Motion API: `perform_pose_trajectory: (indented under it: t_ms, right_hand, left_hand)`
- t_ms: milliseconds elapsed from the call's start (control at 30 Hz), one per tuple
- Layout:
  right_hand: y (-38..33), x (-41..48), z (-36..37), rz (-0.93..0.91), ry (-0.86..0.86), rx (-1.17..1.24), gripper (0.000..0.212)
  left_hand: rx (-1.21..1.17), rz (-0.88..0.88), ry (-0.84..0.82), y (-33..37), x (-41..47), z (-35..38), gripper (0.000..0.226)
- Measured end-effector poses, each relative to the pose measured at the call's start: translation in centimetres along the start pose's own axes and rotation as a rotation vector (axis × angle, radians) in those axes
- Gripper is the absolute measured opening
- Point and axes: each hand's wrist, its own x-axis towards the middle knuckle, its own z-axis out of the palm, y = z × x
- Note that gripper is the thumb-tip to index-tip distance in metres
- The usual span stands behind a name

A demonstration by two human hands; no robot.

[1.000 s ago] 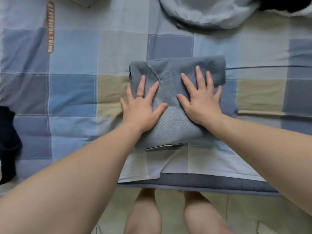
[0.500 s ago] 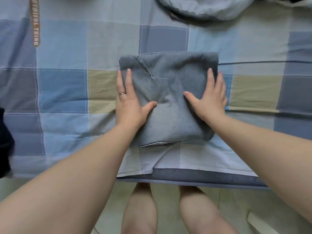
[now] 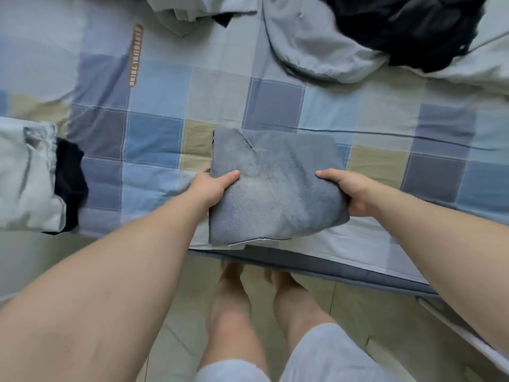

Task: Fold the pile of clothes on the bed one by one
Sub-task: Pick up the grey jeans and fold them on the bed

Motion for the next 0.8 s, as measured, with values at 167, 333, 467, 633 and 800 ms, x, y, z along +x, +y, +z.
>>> perform_pose_trajectory:
  t_ms: [167,333,467,633,800]
  right_hand:
    - [-0.6,-12.0,1.9,-0.046,-0.031,-0.08,0.027]
    - [-1.8,-19.8,7.5,-0.197,-0.039,-0.14,0.033]
    - [-3.6,-23.1,14.5,-0.329,-0.03,-0.132,0.02]
    - [-5.2,-22.9,25.5,-0.415,-0.029,-0.111,0.023]
    - [-4.5,-18.5,40.6,-0.4,0.021,-0.011,0.042]
  left_hand:
    - [-0.197,0.009,-0.087,1.0,-11.9,-4.9,0.031]
    - [-0.304,0.096,-0.054,1.0,-19.5,-11.9,0.02]
    - [-0.368,0.199,-0.015,0.8,-21.0,-19.1,0.037]
    - [-0.36,0.311,0.016,0.1,-18.2,-29.8,0.02]
    - [-0.266,0.308,0.014,-2.2,-10.8,-44.1,0.033]
